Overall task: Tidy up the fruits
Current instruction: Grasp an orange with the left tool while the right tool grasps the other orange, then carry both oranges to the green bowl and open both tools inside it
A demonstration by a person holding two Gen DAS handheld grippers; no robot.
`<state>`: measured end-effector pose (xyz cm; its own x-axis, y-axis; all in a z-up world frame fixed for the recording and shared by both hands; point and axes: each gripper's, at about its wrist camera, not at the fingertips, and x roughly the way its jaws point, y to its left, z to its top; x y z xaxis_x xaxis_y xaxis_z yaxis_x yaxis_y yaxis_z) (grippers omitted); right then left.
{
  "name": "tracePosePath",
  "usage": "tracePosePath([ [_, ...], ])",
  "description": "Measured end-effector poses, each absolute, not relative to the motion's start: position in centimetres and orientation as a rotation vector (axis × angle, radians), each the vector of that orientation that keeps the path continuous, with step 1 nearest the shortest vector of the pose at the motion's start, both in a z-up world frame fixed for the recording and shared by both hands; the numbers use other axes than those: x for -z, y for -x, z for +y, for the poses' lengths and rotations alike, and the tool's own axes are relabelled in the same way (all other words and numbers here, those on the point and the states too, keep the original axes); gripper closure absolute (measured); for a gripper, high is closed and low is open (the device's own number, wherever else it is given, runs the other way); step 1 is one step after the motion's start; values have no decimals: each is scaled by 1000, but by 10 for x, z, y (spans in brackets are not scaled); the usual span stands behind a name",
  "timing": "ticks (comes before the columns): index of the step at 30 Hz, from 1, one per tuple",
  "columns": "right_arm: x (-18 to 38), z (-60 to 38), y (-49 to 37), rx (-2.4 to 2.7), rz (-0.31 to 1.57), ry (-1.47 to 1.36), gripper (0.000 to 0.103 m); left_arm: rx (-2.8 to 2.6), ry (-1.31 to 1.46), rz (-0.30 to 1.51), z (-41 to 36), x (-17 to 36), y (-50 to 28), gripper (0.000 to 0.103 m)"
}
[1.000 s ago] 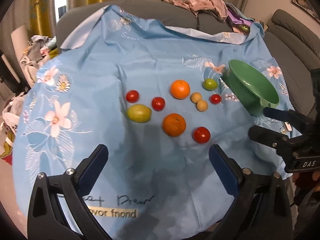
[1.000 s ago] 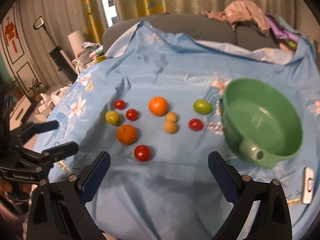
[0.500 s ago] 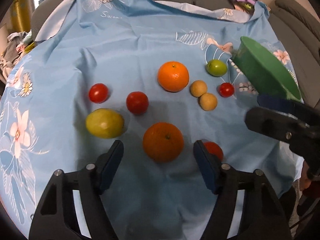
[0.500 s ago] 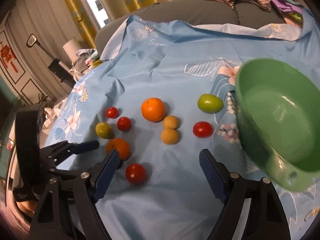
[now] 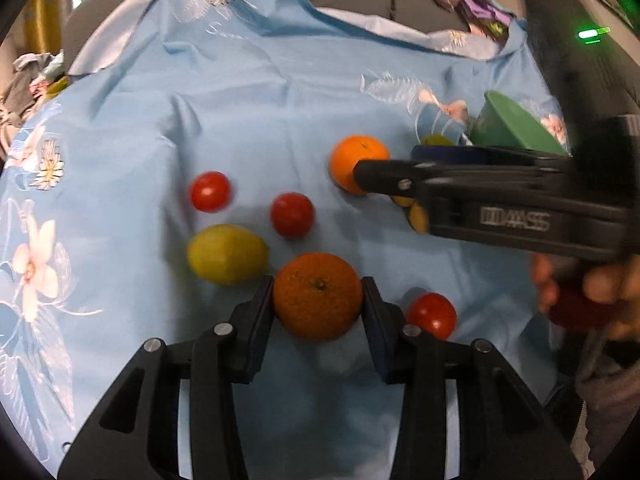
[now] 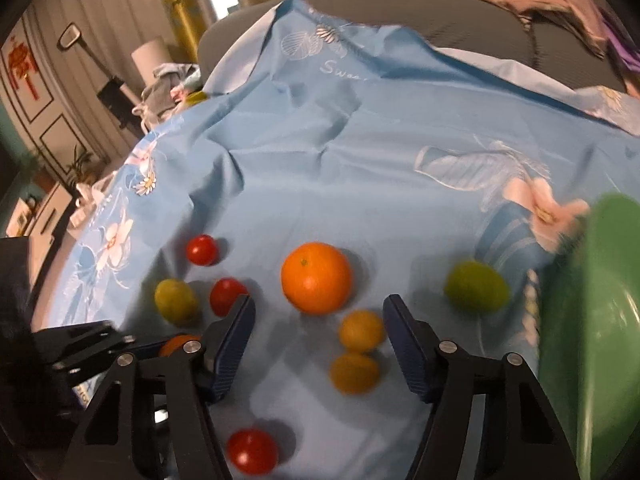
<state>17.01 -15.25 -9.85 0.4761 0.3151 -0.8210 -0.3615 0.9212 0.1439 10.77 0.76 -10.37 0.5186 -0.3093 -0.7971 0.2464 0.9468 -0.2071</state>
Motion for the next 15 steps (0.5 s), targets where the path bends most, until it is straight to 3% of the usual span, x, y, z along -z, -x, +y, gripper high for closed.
tracePosePath([
  [8,119,-132,-196,-400,1071,155,55,300,115,956,29,96,-99,61],
  [15,103,-139,-182,-417,1021,88,57,301,113,941,32,86,-93,61],
])
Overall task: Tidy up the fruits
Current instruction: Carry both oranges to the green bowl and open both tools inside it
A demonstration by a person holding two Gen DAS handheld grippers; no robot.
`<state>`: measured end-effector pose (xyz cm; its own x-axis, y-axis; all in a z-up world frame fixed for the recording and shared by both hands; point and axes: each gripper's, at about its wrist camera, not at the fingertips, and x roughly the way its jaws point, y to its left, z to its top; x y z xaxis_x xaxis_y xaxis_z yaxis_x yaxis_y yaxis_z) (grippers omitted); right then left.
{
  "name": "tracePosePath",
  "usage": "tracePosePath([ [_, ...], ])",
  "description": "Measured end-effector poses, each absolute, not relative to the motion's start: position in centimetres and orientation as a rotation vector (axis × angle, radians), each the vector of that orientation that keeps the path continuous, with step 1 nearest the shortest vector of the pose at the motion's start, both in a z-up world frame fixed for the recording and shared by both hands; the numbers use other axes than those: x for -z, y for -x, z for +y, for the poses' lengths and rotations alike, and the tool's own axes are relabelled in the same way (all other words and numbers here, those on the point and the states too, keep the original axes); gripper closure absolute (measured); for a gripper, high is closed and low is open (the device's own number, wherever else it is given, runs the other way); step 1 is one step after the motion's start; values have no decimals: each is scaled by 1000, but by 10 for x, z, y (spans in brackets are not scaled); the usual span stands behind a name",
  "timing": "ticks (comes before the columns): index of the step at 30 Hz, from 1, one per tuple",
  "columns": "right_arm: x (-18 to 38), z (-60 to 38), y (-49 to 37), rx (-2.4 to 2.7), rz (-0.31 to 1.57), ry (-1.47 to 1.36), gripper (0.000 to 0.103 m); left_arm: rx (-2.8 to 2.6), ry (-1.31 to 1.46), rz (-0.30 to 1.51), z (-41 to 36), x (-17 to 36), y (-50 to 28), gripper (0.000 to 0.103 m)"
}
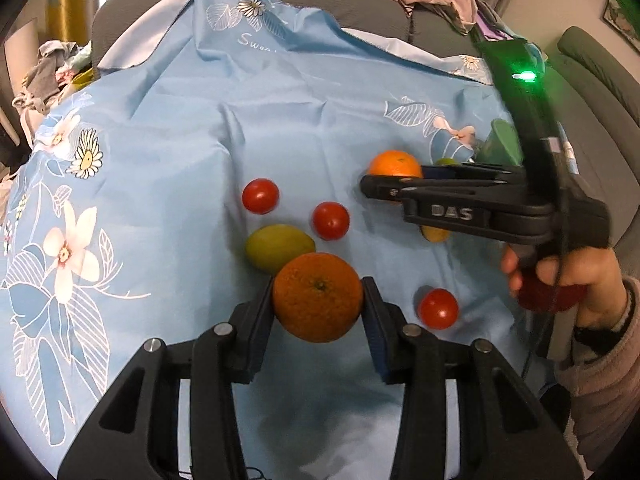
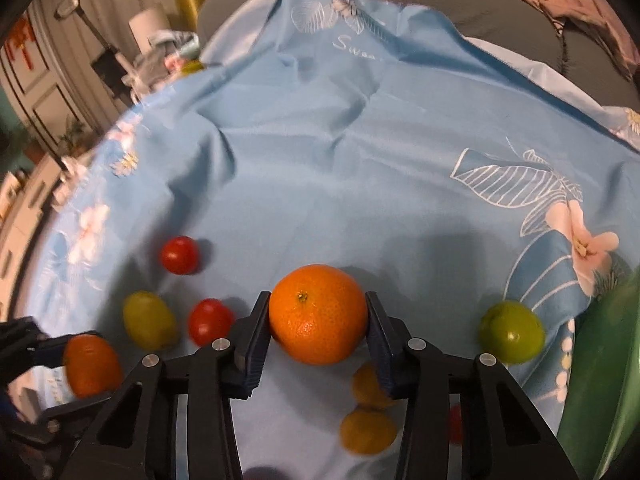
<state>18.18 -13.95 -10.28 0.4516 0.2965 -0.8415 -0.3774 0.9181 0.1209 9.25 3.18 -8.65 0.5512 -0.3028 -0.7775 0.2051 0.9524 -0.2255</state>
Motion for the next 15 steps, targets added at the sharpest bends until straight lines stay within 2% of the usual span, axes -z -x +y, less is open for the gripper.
tracePosePath([
  [10,31,-218,-109,-344,813,-86,57,433,57,876,-15,47,-86,61],
  [15,19,-264,-82,-201,751,-110,57,550,5,824,-65,24,-94,61],
])
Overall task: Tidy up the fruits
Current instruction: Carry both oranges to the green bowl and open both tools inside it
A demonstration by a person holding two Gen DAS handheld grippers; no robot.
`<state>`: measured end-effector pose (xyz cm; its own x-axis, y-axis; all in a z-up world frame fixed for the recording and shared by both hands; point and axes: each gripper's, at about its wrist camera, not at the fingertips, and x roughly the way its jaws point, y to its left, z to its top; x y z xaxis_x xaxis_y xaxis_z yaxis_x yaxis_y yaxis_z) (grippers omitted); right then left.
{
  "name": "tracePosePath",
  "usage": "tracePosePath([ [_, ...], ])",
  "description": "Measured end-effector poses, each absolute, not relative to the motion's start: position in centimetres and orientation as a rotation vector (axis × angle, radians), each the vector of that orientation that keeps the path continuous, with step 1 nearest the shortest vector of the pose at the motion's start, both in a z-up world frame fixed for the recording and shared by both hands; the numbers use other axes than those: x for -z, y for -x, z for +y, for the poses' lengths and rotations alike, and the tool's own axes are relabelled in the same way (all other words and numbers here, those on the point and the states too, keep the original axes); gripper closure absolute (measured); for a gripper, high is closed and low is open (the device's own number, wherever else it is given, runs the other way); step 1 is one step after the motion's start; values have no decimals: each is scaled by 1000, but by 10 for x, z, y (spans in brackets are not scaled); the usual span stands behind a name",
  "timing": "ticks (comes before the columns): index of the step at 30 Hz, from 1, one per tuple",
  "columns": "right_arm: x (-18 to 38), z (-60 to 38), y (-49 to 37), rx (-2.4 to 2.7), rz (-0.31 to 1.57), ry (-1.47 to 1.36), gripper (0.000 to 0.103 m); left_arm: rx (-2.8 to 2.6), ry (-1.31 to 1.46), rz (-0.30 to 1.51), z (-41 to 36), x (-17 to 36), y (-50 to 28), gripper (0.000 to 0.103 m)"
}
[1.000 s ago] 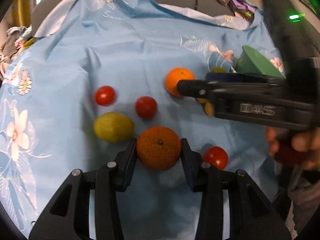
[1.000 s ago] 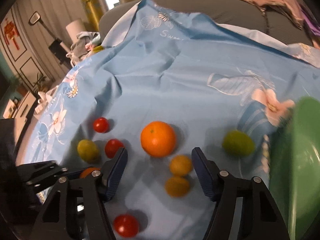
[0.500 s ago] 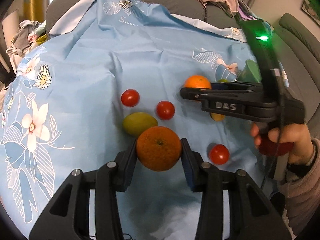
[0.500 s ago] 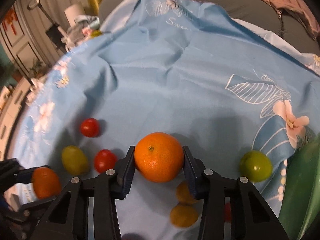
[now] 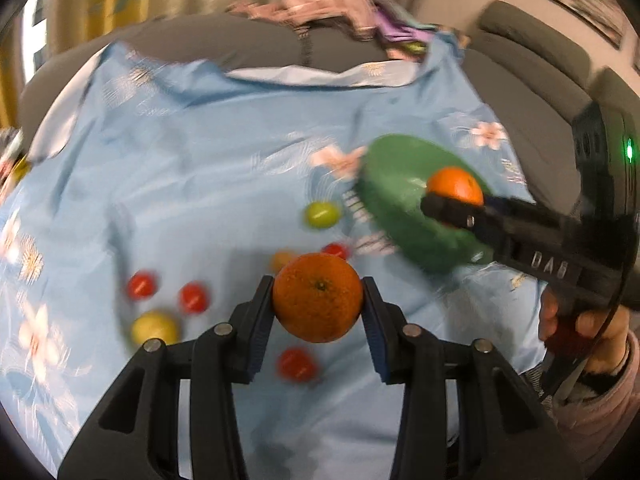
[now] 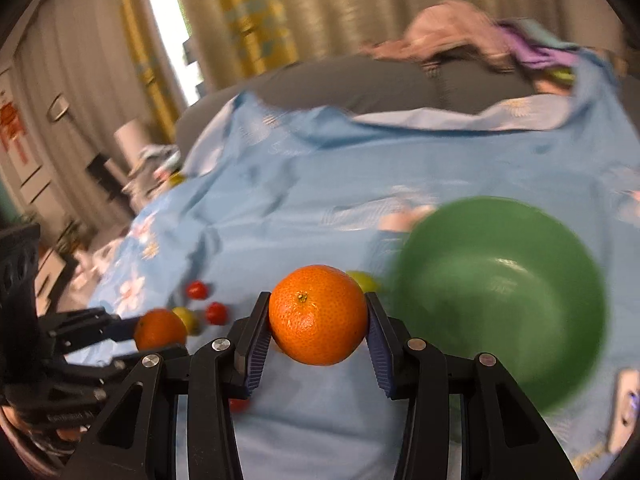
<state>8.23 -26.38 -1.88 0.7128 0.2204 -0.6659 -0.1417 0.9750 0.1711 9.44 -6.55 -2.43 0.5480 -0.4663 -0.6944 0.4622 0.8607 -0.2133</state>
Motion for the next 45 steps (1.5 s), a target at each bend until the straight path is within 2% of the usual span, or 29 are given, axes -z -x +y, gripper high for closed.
tracePosePath([
  [11,33,-339,-64,-7,742,-162,57,720,-89,805,-185,18,-136,61],
  [23,52,-349,-65,18,791,-147,57,677,-169,870,-206,46,-149,60],
  [27,48,-346,-62,36,792,-126,57,658,-162,850,-202,39,-146,50],
  [29,43,-346,-58,48,776,-120,57,641,-147,843,-195,34,-144,34],
  [31,37,-346,-52,69,761,-110,57,637,-123,833,-186,29,-138,31],
  [34,31,-344,-44,64,748,-122,56,607,-108,821,-168,24,-125,19],
  [40,23,-329,-25,6,745,-122,56,501,-82,850,-117,28,-98,18],
  [45,19,-310,-17,-58,746,-108,56,359,-59,856,-61,36,-72,14],
])
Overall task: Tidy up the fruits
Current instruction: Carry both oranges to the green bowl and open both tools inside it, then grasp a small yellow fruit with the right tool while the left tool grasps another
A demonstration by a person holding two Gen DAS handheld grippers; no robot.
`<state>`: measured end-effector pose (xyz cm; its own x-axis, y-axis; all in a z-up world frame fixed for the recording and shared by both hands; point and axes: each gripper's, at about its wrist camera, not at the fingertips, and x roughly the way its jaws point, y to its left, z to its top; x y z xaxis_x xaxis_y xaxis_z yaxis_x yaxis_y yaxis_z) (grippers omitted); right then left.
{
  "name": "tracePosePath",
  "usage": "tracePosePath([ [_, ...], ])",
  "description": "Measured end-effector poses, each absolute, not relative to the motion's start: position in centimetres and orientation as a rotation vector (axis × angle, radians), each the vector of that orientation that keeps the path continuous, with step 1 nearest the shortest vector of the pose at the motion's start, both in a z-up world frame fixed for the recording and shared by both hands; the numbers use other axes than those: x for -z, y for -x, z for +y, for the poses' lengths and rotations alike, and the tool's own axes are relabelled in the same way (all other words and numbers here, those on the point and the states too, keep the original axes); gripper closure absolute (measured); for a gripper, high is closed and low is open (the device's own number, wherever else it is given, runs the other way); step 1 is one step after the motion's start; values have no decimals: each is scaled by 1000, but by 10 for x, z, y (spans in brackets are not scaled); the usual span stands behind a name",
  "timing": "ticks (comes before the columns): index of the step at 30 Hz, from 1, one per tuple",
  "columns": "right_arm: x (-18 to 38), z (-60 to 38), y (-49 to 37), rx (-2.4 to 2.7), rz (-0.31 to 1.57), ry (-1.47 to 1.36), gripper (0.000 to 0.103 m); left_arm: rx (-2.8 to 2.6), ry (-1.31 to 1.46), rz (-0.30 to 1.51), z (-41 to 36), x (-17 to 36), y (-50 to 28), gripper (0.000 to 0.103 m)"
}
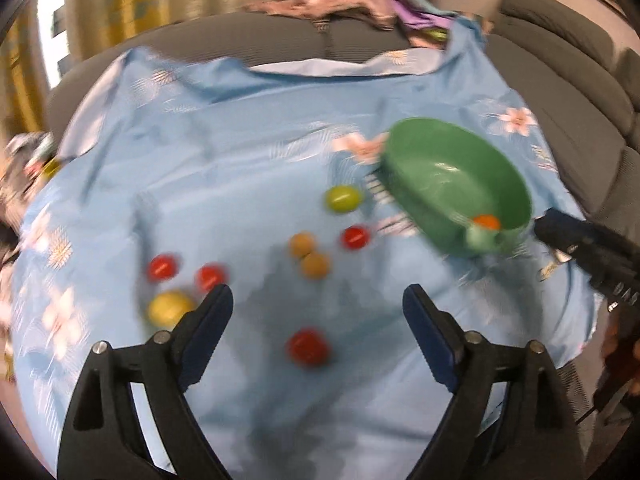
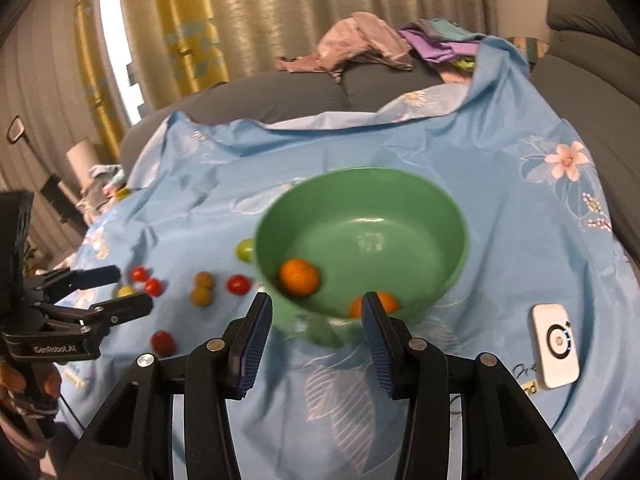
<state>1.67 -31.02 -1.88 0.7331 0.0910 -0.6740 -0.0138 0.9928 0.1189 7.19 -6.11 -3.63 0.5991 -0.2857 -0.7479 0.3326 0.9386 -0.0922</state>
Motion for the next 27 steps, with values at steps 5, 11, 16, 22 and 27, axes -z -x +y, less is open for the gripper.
tracePosePath([
  [5,17,-289,-12,-122,751,-85,56,283,1,898,-10,54,-49,13],
  [11,24,-258,-13,-204,780,-64,56,283,60,933,13,67,-32,13],
  [16,38,-235,-19,-252,829,-43,56,293,86,943,21,74,-24,13],
  [22,55,-218,-30,-288,884,-32,56,310,116,957,26,80,-29,13],
  [27,66,-207,-46,-312,907,-25,56,325,123,963,27,85,-36,13],
])
